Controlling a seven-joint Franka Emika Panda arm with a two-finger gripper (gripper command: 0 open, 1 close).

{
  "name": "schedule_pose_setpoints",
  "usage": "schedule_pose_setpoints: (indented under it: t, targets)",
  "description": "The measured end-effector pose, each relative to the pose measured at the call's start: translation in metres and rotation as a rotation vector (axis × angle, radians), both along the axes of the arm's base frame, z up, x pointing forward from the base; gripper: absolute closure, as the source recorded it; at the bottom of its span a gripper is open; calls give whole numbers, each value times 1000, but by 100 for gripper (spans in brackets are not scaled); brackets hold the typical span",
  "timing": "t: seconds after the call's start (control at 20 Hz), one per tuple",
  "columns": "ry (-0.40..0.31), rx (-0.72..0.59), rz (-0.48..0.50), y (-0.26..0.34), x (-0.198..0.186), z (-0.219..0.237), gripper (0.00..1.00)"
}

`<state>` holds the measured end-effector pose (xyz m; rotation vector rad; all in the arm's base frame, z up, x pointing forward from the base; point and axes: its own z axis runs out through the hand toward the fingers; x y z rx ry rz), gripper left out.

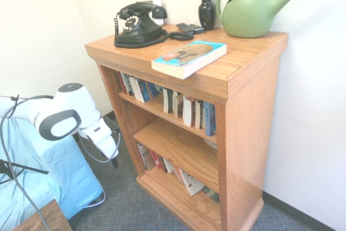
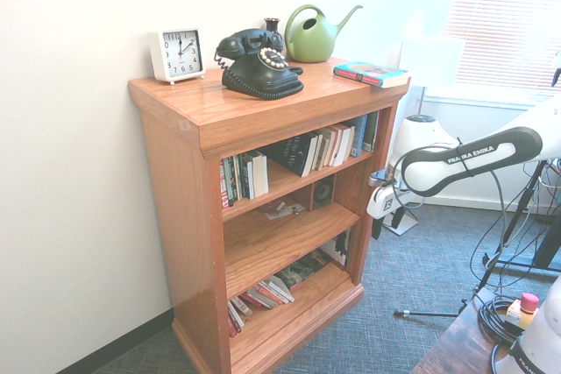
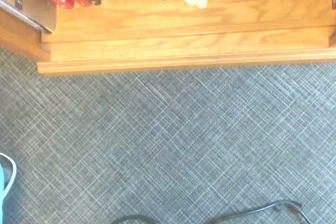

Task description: Organize the shelf

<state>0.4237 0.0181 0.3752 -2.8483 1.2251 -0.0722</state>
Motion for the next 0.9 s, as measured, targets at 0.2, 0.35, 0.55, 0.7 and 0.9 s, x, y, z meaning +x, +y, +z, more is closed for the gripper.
schedule_pose_setpoints:
  t: [0.2, 0.35, 0.55, 0.7, 0.9]
  targets:
    - [1, -55, -18, -9, 0, -1, 0]
    - [-30, -195, -70, -46, 4, 11, 0]
    - [-88, -403, -135, -92, 17, 82, 0]
    - [-131, -568, -166, -96, 27, 151, 0]
    - [-156, -800, -191, -87, 31, 202, 0]
